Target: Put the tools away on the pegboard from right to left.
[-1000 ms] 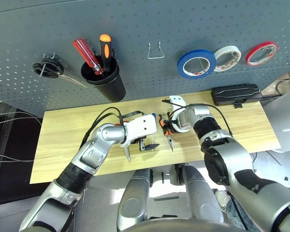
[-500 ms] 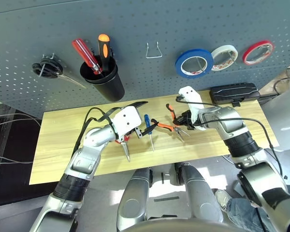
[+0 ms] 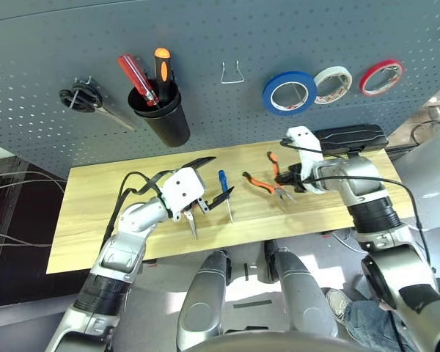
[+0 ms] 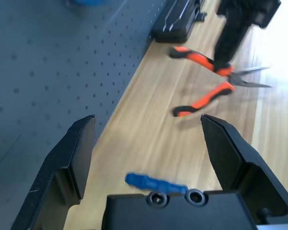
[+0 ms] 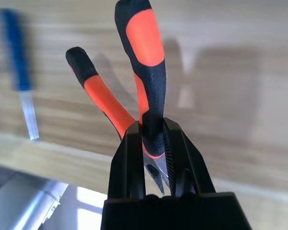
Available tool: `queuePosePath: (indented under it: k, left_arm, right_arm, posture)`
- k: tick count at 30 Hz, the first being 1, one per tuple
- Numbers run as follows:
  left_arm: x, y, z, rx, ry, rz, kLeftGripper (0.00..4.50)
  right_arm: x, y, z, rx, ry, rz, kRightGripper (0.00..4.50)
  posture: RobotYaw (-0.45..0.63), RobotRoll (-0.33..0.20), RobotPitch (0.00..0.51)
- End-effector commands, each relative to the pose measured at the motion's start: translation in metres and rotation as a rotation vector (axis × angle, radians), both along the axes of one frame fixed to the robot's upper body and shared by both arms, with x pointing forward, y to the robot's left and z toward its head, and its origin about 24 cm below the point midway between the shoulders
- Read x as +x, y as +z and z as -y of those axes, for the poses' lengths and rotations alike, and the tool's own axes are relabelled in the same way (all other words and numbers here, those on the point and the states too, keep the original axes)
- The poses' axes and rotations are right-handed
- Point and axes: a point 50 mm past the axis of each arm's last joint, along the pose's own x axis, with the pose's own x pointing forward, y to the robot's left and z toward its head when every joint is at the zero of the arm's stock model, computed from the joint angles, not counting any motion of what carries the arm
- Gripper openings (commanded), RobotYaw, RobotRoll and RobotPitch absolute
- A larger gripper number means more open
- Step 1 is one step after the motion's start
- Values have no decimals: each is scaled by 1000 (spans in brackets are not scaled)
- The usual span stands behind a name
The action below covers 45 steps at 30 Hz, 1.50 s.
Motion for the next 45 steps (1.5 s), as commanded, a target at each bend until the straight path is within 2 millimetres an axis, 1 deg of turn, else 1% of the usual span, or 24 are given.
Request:
queuePosePath:
  k: [1, 4, 8, 12, 14, 15, 16, 20, 21, 24, 25, 29, 36, 41, 45]
  left_arm:
    - [0, -4, 2, 7, -14, -16, 4500]
    - [2, -3, 3, 7, -16, -18, 4500]
    - [5, -5, 5, 25, -21, -50, 4500]
    - [4, -20, 5, 94, -7, -175, 4500]
    - [4, -22, 7, 117, -20, -182, 4500]
    - [4, -22, 7, 113, -19, -186, 4500]
    - [4, -22, 8, 108, -16, -192, 4500]
    - [5, -20, 8, 117, -14, -188, 4500]
    - [6, -20, 7, 115, -10, -190, 4500]
    - [5, -20, 6, 118, -5, -195, 4500]
    - [4, -21, 6, 120, -4, -198, 4500]
    - [3, -22, 6, 121, -3, -203, 4500]
    - [1, -24, 6, 122, 0, -207, 4500]
    - [1, -23, 4, 118, 10, -204, 4500]
    - [-1, -25, 5, 115, 13, -213, 4500]
  right_arm:
    - [0, -18, 11, -2, -81, -16, 392]
    - [2, -28, 14, 8, -128, -22, 392]
    - [6, -33, 11, 25, -177, -9, 392]
    - [9, -37, 8, 19, -161, -12, 392]
    - [11, -38, 8, 10, -165, -11, 392]
    - [11, -38, 9, 2, -163, -11, 1146]
    - [12, -38, 10, -6, -163, -8, 1428]
    - [17, -30, 21, -62, -168, 16, 2872]
    - [18, -28, 23, -61, -164, 20, 3167]
    - [21, -21, 23, -71, -109, 45, 4332]
    - [22, -18, 21, -59, -100, 45, 4460]
    - [24, -15, 15, -30, -73, 41, 4460]
    - [27, -12, -9, 5, 9, 25, 4460]
    - [27, -20, -16, -24, 40, 27, 4460]
    - [26, -27, -16, -62, 43, 24, 4460]
  posture:
    - [49, 0, 268]
    - [47, 0, 269]
    - [44, 0, 271]
    - [42, 0, 272]
    - [43, 0, 273]
    - [43, 0, 273]
    - [43, 0, 273]
    - [44, 0, 275]
    - [44, 0, 276]
    - [43, 0, 278]
    - [43, 0, 280]
    - [44, 0, 282]
    - [53, 0, 283]
    - [62, 0, 287]
    - [67, 0, 293]
